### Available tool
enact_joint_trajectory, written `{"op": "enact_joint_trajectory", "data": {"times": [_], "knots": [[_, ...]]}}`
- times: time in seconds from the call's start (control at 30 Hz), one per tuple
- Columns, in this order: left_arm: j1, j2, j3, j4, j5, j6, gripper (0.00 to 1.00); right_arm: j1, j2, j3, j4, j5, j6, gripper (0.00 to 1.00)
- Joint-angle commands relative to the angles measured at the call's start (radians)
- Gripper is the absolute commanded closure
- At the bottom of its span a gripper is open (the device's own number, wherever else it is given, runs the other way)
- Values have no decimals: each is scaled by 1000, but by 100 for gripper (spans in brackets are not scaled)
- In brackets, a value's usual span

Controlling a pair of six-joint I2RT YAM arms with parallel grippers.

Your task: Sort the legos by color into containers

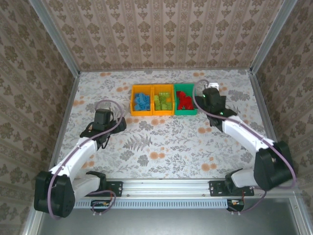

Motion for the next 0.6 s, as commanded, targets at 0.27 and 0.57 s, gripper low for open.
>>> {"op": "enact_joint_trajectory", "data": {"times": [0.27, 0.57], "knots": [[-11, -98, -27, 90, -264, 158, 0, -125, 26, -414, 660, -22, -124, 0], [-5, -164, -166, 394, -404, 311, 0, -254, 153, -401, 774, -200, -82, 1]]}}
